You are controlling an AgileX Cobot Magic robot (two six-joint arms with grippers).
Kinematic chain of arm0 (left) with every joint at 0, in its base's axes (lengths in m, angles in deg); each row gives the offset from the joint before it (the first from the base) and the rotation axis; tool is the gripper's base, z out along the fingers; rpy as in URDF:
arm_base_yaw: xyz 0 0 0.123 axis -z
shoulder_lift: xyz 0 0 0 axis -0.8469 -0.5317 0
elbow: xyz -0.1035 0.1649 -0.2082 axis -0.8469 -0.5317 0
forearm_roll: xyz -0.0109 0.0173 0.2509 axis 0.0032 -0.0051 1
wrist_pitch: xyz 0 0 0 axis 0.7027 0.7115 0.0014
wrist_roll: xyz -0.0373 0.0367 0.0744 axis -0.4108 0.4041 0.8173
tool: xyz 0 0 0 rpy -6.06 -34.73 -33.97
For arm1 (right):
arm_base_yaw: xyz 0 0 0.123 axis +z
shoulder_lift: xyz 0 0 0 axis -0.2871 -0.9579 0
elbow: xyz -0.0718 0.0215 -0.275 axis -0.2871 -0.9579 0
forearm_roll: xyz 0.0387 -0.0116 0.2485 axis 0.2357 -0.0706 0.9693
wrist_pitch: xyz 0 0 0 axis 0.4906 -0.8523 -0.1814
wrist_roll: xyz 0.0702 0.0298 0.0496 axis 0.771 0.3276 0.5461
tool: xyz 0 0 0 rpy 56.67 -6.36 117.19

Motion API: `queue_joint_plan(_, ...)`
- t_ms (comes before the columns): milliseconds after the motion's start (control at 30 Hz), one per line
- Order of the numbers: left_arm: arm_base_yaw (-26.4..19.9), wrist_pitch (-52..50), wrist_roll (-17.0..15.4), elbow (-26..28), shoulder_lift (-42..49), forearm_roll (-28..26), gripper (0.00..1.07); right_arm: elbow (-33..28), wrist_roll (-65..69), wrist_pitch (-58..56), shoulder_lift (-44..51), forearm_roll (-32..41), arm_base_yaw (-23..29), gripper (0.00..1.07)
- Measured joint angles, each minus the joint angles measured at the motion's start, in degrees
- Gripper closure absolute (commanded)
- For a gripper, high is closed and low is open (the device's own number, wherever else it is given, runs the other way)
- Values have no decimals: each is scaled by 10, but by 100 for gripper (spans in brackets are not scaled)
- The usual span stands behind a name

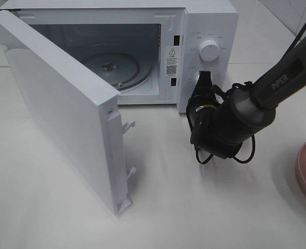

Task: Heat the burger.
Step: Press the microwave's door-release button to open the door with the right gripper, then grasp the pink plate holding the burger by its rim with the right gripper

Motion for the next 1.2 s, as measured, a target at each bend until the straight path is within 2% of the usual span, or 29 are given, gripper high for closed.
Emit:
queue_joint_plan(467, 0, 0, 0, 0, 0, 0, 7, -28, -33, -50, 44, -30, -18, 107)
queue_joint_plan(867, 0, 0, 0, 0, 0, 0, 7, -87, -124, -125, 119, -49, -19, 107)
queue_joint_plan(1200, 0, 0, 0, 0, 0, 0, 7, -139, -246, -239, 197, -117, -19, 107)
